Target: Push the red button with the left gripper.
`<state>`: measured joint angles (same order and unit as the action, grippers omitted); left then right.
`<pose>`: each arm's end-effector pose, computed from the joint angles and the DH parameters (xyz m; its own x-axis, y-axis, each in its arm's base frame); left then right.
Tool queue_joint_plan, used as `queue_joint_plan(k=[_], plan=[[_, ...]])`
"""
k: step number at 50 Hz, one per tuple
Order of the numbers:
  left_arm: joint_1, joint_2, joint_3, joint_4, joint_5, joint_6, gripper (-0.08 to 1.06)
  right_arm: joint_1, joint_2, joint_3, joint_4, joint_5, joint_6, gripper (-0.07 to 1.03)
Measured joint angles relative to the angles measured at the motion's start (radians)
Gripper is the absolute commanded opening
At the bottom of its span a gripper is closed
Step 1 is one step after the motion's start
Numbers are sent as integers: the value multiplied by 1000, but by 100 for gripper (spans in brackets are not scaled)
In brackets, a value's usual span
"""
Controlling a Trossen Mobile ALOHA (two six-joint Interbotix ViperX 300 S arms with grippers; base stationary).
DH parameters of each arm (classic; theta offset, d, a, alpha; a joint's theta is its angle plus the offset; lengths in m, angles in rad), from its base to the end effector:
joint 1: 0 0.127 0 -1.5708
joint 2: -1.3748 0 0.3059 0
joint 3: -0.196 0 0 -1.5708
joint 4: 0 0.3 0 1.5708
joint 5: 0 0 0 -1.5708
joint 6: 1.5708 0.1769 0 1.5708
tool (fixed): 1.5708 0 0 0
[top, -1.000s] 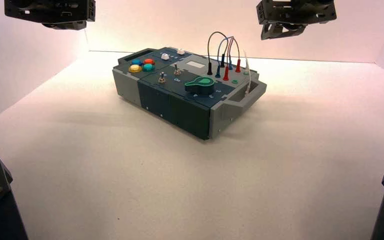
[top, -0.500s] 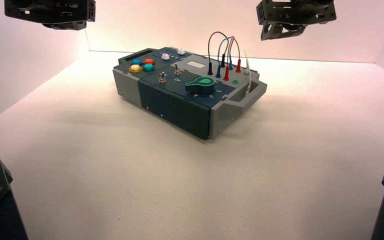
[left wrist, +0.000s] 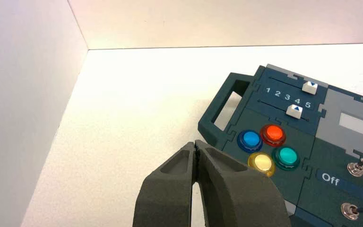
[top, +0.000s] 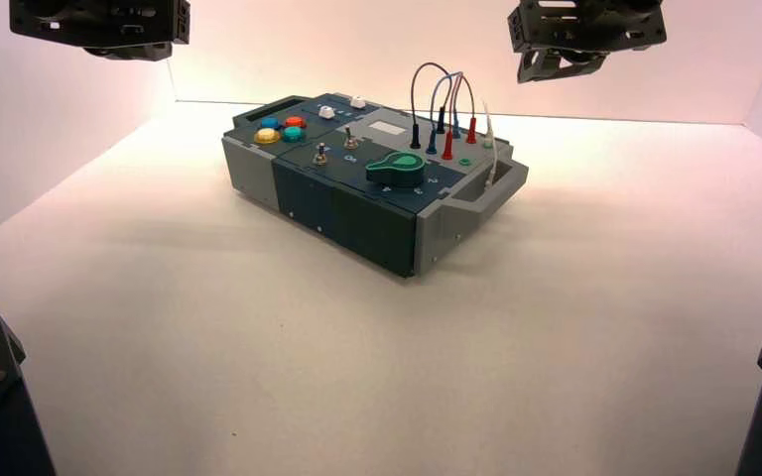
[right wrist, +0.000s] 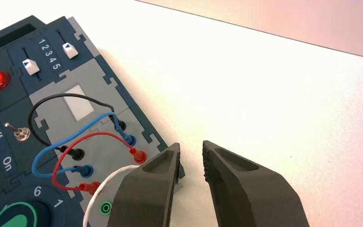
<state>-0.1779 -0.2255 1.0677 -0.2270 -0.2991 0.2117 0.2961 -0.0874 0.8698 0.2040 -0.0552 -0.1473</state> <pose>0.3379 -0.0488 0.1166 0.8488 -0.0852 -0.5218 0.1181 0.9926 0.0300 0.3621 0.1084 0.1019 0.7170 0.2071 -0.6656 -0.2475 0.9683 0.0346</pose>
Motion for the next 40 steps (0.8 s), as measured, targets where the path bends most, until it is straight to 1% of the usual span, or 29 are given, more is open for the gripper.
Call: queue_joint_plan(k=[7,11,16,32,36,37,40], plan=[[0,0,-8,0,15,0,-3,0,3,-2,0,0,-2,28],[0,0,-29,2,43,8,-3,0,9,-2,-2,0,0,28],[0,2,-71,3,98,34,-3,0,17,-2,-2,2,0,28],[0,57,-149,3,190,48,-3,0,18,-9,0,12,0,28],[-2,75,-183,3,235,63,-3,0,18,-11,0,14,0,28],[-2,84,-199,5,262,74,-3,0,18,-11,0,12,0,28],[-5,95,-221,5,291,87,-3,0,18,-11,0,14,0,28]])
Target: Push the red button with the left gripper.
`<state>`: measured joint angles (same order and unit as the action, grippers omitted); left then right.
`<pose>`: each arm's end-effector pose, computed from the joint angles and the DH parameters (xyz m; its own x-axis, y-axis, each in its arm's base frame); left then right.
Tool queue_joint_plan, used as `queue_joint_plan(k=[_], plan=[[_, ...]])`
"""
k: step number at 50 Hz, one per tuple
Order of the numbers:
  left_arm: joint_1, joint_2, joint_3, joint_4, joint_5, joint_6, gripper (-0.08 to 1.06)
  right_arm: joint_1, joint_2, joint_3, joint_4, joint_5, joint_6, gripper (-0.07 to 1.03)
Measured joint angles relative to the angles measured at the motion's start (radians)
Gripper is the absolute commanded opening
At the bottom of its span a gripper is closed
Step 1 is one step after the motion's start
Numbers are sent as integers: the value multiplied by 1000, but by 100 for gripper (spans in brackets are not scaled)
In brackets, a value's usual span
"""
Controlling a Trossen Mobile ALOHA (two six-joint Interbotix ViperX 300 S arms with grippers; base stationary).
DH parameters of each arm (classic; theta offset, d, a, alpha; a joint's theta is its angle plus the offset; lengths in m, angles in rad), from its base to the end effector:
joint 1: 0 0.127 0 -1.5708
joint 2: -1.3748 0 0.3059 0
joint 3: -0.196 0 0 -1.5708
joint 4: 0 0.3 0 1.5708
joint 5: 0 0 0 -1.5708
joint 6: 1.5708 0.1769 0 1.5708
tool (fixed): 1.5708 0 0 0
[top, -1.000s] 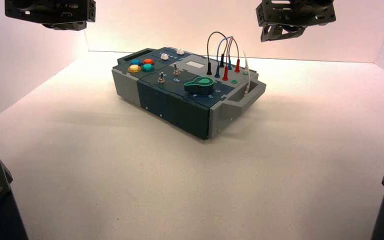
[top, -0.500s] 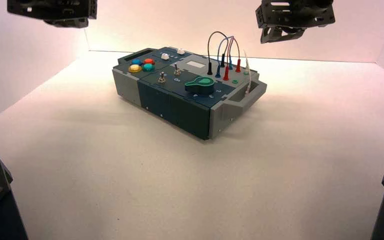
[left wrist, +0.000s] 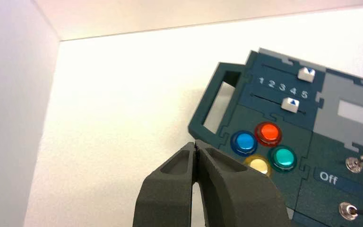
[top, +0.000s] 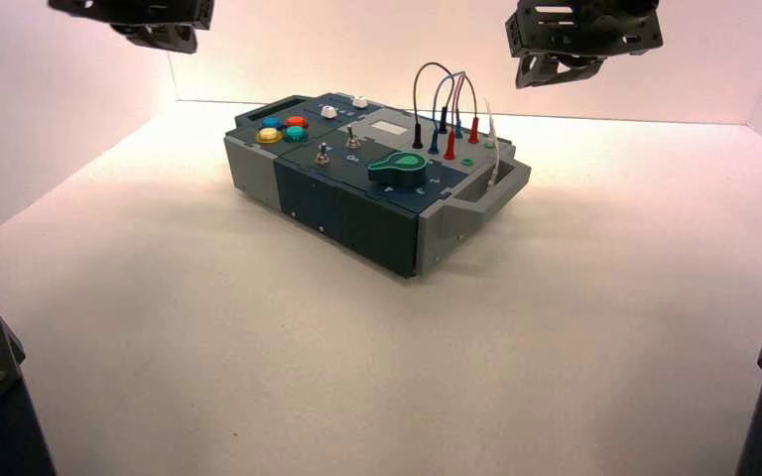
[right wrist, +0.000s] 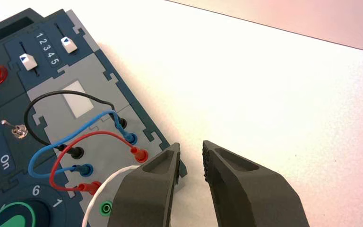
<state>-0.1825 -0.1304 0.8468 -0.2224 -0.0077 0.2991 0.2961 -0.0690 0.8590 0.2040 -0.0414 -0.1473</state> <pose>0.3743 -0.0688 0.1201 0.7468 -0.1361 -0.6510 0.2288 0.9717 0.0593 0.3633 0.1093 0.0968 0.7026 0.2056 -0.6812 -0.2486 0.9679 0.0357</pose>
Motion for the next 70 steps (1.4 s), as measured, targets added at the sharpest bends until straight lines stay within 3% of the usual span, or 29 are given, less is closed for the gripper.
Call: queue_joint_plan(k=[13,26,48,70], plan=[[-43,63,-112,0,144,35,-3,0,-2,0,-2,5,0,28],[-80,135,-167,2,244,55,-3,2,-2,0,0,6,0,28],[-143,250,-258,0,252,71,-3,0,-2,0,-2,6,0,28],[-152,262,-261,-6,216,69,-3,2,0,0,-2,6,0,28]])
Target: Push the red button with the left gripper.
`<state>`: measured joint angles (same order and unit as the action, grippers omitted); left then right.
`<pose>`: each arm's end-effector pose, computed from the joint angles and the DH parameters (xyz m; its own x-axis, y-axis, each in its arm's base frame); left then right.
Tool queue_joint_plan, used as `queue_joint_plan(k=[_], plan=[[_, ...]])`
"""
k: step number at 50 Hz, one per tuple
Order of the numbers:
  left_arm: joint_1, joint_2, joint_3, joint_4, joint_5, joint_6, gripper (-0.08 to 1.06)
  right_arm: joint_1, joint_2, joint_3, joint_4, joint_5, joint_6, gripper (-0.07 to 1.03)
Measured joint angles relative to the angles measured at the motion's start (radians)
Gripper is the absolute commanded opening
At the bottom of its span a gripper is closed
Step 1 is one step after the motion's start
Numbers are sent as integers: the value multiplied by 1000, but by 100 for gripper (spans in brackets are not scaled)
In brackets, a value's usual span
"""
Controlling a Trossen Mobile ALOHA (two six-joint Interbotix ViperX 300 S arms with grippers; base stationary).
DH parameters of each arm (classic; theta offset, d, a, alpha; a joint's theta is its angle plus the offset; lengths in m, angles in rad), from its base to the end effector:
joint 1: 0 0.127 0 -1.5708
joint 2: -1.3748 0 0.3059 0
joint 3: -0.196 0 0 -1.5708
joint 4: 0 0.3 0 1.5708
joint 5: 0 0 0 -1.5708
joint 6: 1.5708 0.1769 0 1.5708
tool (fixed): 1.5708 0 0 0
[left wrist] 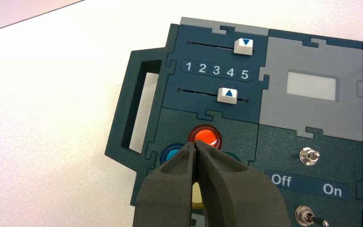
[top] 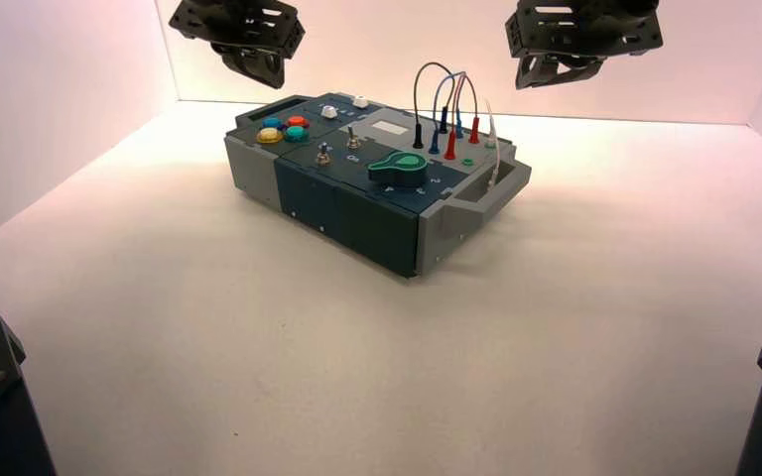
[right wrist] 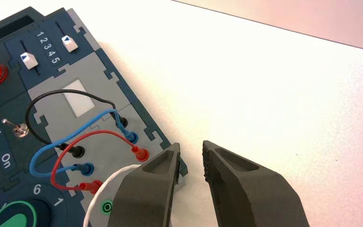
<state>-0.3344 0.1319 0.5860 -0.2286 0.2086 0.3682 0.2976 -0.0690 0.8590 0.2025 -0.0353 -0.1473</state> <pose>0.4047 -0.1494 0.0785 0.5553 -0.2426 -0.7955 0.4592 0.8869 0.0500 0.3624 0.1098 0.0961 0.6981 0.2067 -0.6856 -0.2518 0.9671 0.0352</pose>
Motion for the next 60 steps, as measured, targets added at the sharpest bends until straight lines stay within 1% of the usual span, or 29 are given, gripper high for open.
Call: queue_joint_plan(k=[15,30,60], plan=[[-6,18,-11,-5,-28,-3,-3,-2,0,0,0,0,0,28],[-32,44,-21,-8,-23,-5,-3,-2,-2,0,0,0,0,28],[-34,80,-21,-9,-18,-12,-3,-2,0,0,0,0,0,28]])
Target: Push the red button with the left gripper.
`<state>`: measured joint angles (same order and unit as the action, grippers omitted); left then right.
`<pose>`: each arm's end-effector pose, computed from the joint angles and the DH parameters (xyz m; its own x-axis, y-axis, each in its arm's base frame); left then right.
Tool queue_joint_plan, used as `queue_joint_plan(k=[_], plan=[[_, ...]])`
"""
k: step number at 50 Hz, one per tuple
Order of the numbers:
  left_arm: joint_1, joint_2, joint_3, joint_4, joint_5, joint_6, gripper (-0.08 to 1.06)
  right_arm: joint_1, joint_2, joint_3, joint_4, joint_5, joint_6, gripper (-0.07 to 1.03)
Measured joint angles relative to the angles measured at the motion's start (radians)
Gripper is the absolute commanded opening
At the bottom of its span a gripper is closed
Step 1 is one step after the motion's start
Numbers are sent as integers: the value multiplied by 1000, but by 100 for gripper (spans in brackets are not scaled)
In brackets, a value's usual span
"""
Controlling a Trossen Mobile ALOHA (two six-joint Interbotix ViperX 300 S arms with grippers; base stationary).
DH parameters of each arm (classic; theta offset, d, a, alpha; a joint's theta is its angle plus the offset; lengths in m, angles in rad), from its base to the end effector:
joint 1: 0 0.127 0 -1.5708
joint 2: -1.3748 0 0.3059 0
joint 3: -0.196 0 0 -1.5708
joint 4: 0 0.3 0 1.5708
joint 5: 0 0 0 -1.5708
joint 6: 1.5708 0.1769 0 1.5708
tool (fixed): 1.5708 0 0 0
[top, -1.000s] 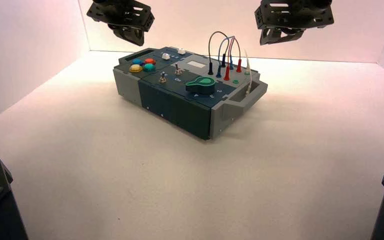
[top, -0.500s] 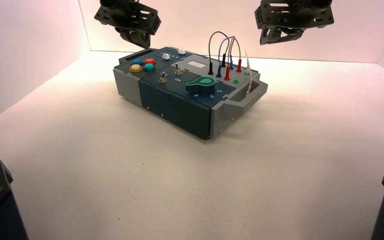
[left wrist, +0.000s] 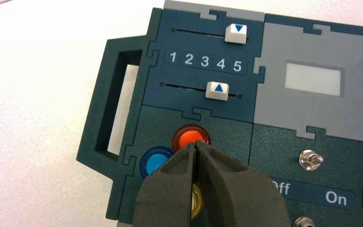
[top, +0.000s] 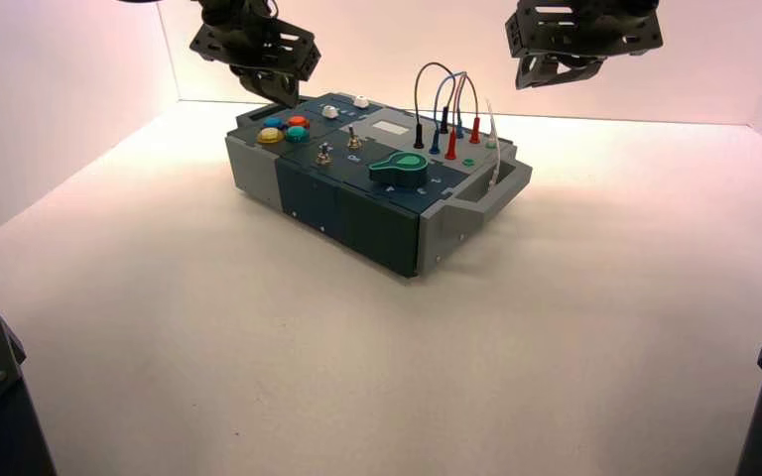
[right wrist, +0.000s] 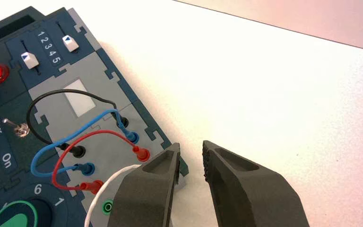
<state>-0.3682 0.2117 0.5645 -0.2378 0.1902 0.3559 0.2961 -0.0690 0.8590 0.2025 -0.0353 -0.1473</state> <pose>0.4045 -0.1645 0.0528 0.5176 -0.2474 -0.8190 0.4738 0.8800 0.0336 0.3626 0.1093 0.0961 0.6984 0.2056 -0.6856 -0.2503 0.9675 0.0352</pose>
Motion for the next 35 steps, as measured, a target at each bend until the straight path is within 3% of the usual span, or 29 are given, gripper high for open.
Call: queue_joint_plan(k=[35], plan=[[2,51,-3,0,-55,-2,-3,2,0,0,0,0,0,28]])
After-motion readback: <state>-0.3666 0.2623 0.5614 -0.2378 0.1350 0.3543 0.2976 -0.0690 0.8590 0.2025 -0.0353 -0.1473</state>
